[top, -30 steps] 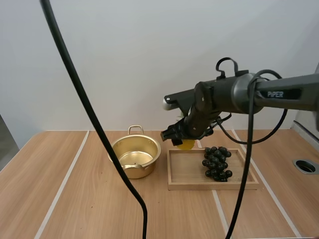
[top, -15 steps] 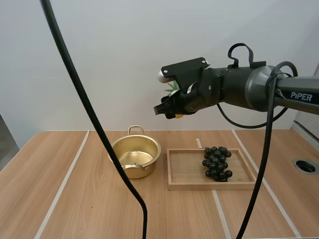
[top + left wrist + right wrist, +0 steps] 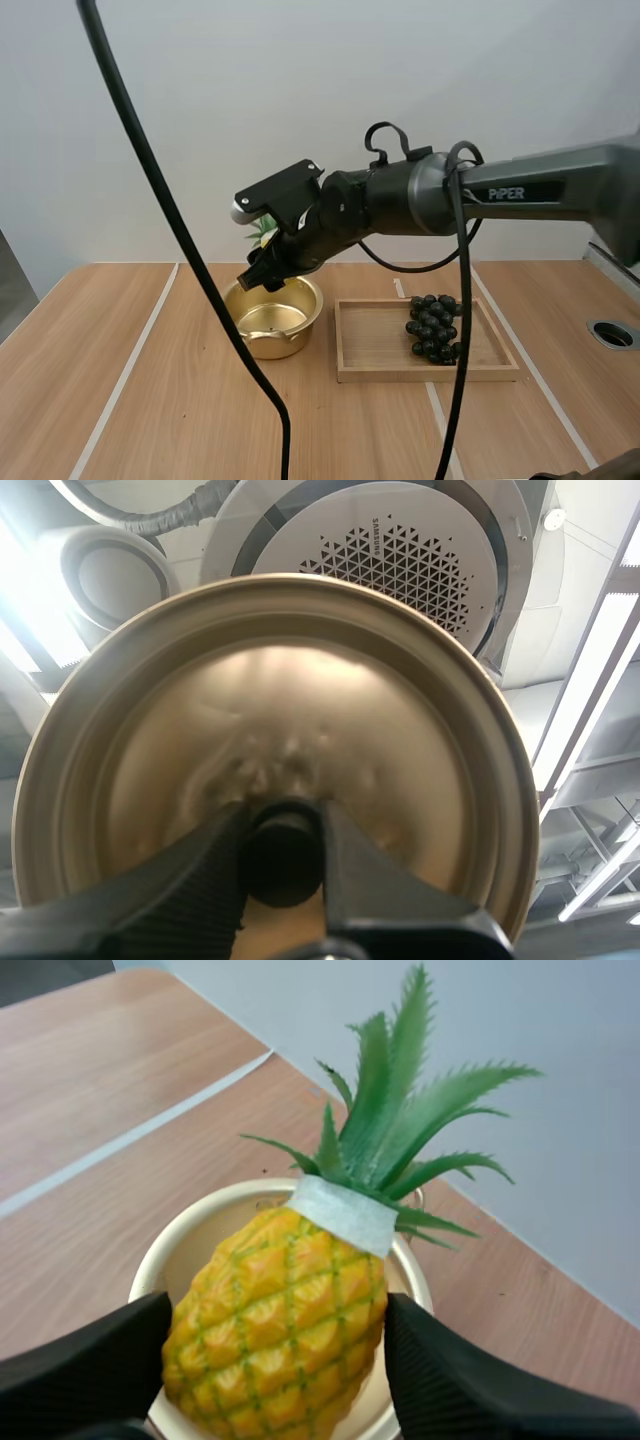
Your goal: Open the pot, put the pineapple inside, and close it
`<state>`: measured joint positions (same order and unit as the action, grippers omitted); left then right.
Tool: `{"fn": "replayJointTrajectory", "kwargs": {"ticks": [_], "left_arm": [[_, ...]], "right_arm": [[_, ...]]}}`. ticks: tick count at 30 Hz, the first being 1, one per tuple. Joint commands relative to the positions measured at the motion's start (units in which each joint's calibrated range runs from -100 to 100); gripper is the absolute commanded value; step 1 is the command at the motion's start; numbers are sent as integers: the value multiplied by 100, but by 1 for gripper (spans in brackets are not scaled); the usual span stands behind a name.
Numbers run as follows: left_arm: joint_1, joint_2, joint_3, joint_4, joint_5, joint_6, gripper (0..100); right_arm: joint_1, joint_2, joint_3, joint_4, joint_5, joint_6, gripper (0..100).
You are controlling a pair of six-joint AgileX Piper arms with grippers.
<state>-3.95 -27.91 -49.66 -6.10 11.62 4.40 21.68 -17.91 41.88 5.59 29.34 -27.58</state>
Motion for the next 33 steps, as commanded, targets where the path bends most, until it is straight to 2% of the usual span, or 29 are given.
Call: {"fn": "replayJointTrajectory", "kwargs": {"ticks": [1,10,22,32,33], "left_arm": [[-4,-40,-2,66,158,18,0],[-4,-79,-2,71,193,18,0],[-4,-110,-2,71,193,18,0],[-4,-133,-2,71,252,18,0],[-4,-133,-2,71,252,18,0]], "right_arm": [[10,277,-25,10,-300,-42,0],[13,1180,-25,-165,-739,-72,0],[13,1569,-25,-165,-1574,-293,0],[19,1771,-25,-122,-1441,-268,0],[19,1771,-25,-122,-1441,-268,3]]}}
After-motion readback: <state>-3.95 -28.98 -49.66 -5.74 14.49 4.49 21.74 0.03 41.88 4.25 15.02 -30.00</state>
